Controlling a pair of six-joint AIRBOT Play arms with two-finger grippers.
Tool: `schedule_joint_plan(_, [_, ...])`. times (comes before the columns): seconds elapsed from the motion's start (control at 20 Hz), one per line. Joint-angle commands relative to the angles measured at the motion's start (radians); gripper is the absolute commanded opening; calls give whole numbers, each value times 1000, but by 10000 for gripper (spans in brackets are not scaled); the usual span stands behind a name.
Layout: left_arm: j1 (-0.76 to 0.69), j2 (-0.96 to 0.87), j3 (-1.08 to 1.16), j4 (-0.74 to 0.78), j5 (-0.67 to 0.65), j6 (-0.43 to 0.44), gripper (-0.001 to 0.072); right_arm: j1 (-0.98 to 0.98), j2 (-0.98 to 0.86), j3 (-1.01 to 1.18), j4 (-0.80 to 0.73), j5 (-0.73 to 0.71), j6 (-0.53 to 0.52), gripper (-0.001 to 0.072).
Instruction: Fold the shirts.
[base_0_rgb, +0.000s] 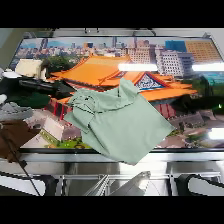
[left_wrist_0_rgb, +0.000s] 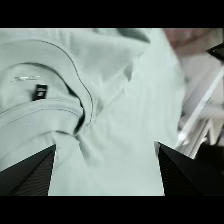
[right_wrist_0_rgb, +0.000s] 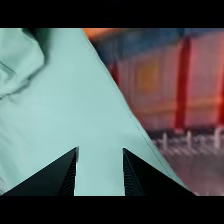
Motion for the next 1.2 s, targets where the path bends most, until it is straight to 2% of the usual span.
schedule_joint_plan(0.0, [-169,-6,6,147,114,-48,698,-109,63,-208,-56,-45,53,372])
schedule_joint_plan(0.05, [-195,-10,9,214,135,-79,698,-115,64,-232,-57,-56,55,493])
schedule_joint_plan(0.1, [-218,-23,31,304,132,-121,698,-115,63,-243,-74,-64,72,521])
schedule_joint_plan(0.2, [-256,-63,83,406,100,-174,699,-114,63,-244,-84,-76,86,519])
schedule_joint_plan(0.35, [-309,-148,175,409,65,-200,698,-112,63,-244,-73,-84,86,519])
schedule_joint_plan(0.7, [-415,-289,357,408,-69,-202,695,-101,58,-286,-69,-103,82,494])
schedule_joint_plan(0.75, [-418,-297,370,408,-77,-207,656,-86,47,-291,-69,-114,82,493])
schedule_joint_plan(0.8, [-418,-304,382,408,-78,-209,471,-66,31,-292,-69,-118,81,441])
schedule_joint_plan(0.85, [-418,-308,392,408,-78,-209,339,-39,10,-292,-57,-120,64,360])
schedule_joint_plan(0.95, [-408,-309,398,404,-75,-208,93,15,-31,-292,9,-121,17,342])
schedule_joint_plan(1.0, [-401,-309,397,390,-76,-207,29,37,-44,-291,51,-121,-13,298])
schedule_joint_plan(1.05, [-390,-309,397,369,-74,-207,27,58,-51,-289,107,-119,-71,14])
schedule_joint_plan(1.15, [-350,-301,397,256,-79,-204,25,59,-49,-258,172,-87,-119,20])
